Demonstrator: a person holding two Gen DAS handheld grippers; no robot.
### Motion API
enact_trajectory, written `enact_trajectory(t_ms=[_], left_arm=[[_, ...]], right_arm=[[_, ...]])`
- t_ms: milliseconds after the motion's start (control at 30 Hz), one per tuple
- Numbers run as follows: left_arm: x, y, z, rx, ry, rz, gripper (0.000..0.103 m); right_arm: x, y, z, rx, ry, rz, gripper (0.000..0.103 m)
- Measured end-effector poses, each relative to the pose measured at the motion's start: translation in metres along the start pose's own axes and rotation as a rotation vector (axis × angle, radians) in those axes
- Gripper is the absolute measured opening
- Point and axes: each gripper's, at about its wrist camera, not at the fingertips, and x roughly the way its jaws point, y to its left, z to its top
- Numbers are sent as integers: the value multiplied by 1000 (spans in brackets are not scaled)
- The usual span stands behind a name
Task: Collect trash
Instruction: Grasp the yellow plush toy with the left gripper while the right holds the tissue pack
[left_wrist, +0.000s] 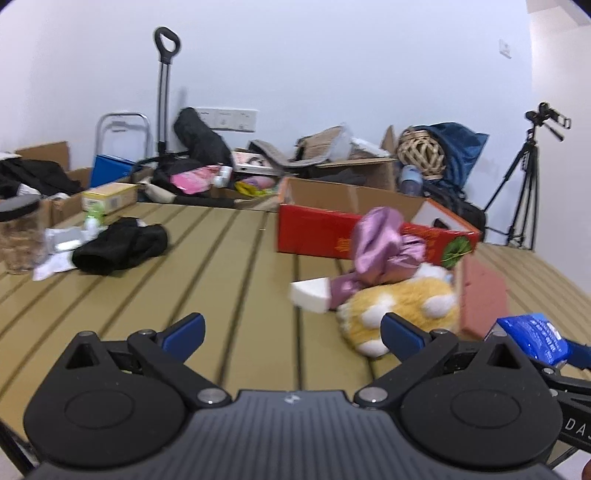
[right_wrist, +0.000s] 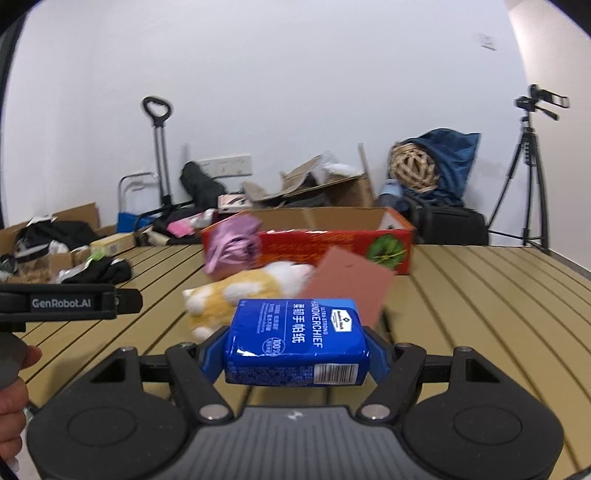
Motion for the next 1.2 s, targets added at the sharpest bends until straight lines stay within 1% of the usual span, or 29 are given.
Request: enact_trajectory(t_ms=[100, 300, 467, 667, 800, 900, 1033, 1200], left_arm=[[11, -13, 1, -4, 17, -55, 103], [33, -37, 1, 14, 52, -132, 103], [49, -42, 4, -27, 72, -185, 103], [67, -39, 8, -100, 108, -214, 103], [77, -40, 10, -127, 133, -229, 103], [83, -44, 10, -126, 144, -228, 103], [90, -49, 8, -97, 150, -212, 103], [90, -50, 7, -75, 143, -212, 103]], right_arm=[[-4, -15, 1, 27, -11, -35, 72], [-9, -42, 3, 70, -28, -89, 72], [-10, -58, 3, 96, -37, -124, 72], [-11, -71, 3, 116, -41, -155, 72], [-10, -75, 3, 121, -38, -163, 72], [-9, -76, 2, 122, -38, -164, 72], [-8, -77, 2, 123, -35, -166, 72], [-6, -78, 1, 123, -30, -166, 72]])
